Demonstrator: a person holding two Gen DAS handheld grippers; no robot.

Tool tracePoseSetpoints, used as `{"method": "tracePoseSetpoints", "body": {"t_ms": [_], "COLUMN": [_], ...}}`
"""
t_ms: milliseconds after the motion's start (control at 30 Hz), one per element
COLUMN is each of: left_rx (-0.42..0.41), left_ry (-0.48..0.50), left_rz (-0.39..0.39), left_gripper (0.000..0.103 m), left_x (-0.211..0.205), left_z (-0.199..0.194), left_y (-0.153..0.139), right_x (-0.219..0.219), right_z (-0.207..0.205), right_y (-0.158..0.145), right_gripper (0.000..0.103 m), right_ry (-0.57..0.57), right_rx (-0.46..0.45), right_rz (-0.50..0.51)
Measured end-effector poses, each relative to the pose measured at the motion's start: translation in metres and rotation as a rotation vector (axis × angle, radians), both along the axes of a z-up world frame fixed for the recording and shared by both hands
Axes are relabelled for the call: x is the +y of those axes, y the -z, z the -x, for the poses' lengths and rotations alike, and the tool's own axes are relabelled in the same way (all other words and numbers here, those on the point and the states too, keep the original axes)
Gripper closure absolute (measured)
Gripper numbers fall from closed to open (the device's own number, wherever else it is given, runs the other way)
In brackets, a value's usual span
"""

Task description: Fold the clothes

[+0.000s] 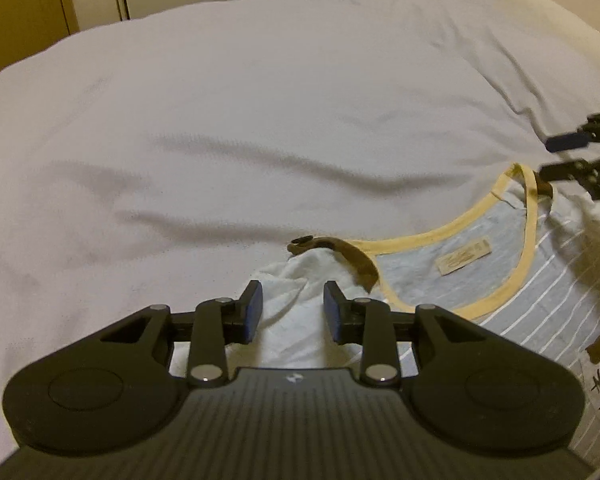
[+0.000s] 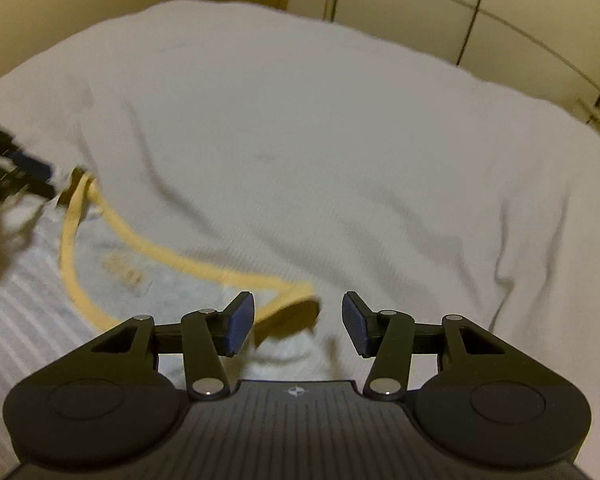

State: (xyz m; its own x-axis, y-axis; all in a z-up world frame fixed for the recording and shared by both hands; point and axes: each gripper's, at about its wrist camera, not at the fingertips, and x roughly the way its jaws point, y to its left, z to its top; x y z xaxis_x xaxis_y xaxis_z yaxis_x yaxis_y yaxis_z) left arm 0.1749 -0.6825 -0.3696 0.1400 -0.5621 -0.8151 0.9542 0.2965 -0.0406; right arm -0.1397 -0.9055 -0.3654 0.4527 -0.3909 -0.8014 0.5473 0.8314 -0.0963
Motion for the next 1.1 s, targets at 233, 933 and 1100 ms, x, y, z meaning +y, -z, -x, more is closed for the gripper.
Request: {"method": "tracePoseSetpoints", "body": {"t_ms": [233, 933, 1100], "left_rx": [-0.059, -0.126, -0.115], "left_ry": [0.034, -0.027, -0.018], "left_rz": [-0.085, -0.075, -0.027], "left_gripper": [0.075, 0.074, 0.074], "left_x": [-0.024, 0.023, 0.031], "left_z": [-0.017, -0.005, 0.023], "left_y": [0.025, -0.004, -0.018], "right_x": [-0.005, -0.019, 0.004], "right_z": [0.010, 0.075, 0.112], "right_y": [0.010, -0.015, -0.019], "right_gripper": [0.050, 0.058, 0.058], "right_ry": [-0.012, 0.274, 0.255], "right_rx": [0.091, -0.038, 0.064], "right_rz": [-0.048, -0.114, -0.023]}}
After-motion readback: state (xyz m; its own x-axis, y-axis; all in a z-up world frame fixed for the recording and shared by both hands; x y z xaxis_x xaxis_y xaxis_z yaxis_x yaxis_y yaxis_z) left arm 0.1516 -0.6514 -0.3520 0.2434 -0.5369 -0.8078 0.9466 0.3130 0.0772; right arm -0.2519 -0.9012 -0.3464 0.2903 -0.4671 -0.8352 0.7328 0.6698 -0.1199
